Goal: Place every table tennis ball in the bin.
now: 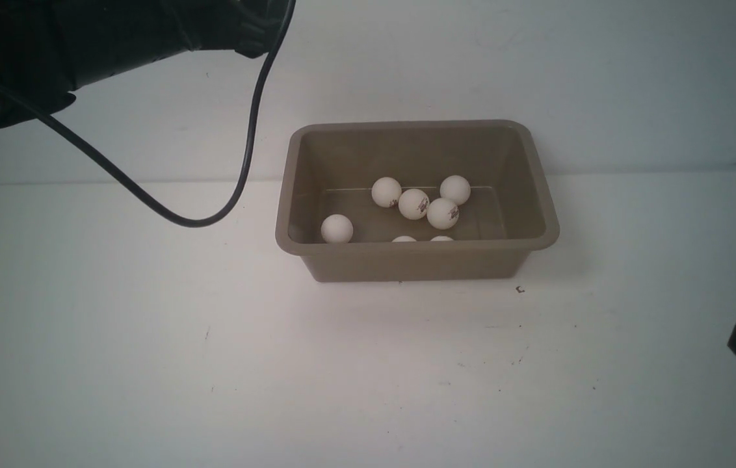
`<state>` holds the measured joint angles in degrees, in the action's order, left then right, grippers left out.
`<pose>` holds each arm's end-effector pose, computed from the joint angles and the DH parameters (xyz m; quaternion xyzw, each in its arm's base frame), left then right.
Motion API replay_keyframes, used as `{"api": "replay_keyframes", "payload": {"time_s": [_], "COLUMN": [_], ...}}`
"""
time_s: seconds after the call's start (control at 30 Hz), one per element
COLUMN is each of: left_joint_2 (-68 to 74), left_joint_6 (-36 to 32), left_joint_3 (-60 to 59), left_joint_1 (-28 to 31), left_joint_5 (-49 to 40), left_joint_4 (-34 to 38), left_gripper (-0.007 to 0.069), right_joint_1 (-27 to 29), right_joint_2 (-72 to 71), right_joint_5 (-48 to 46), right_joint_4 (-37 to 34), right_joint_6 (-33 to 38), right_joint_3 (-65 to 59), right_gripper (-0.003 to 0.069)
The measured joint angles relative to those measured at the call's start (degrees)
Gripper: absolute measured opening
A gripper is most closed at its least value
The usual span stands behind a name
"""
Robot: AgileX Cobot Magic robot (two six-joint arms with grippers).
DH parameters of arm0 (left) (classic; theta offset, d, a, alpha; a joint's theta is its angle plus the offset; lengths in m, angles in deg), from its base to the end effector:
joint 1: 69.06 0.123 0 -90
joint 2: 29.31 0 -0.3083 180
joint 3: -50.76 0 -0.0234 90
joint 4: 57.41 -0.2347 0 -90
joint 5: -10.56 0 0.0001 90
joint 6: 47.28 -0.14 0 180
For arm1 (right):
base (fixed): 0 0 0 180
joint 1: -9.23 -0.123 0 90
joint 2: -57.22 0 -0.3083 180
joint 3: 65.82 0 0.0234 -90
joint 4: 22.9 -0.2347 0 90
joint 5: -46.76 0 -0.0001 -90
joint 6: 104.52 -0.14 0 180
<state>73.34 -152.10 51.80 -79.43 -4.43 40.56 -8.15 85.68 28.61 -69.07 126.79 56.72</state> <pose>0.4220 -0.1138 0.3772 0.1940 0.7362 -0.1197 0.6372 0.0824 0.0588 0.2892 -0.2287 0.7221 0.1462 0.6363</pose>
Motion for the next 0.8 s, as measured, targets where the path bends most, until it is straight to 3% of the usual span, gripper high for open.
{"api": "replay_keyframes", "payload": {"time_s": [0.27,0.47,0.8], "left_joint_2": [0.0,0.0,0.0], "left_joint_6": [0.0,0.0,0.0], "left_joint_3": [0.0,0.0,0.0], "left_joint_1": [0.0,0.0,0.0], "left_joint_5": [-0.2,-0.2,-0.2], "left_joint_4": [0.0,0.0,0.0], "left_gripper": [0.0531,0.0531,0.0531], "right_joint_1": [3.3,5.8,5.9], "right_joint_2": [0.0,0.0,0.0], "right_joint_5": [-1.8,-8.6,-7.6], "right_joint_4": [9.7,21.5,20.6], "right_joint_6": [-5.1,-9.7,-15.1], "right_joint_3": [-0.9,-3.3,-5.1], "right_gripper": [0.0430,0.0430,0.0429]}}
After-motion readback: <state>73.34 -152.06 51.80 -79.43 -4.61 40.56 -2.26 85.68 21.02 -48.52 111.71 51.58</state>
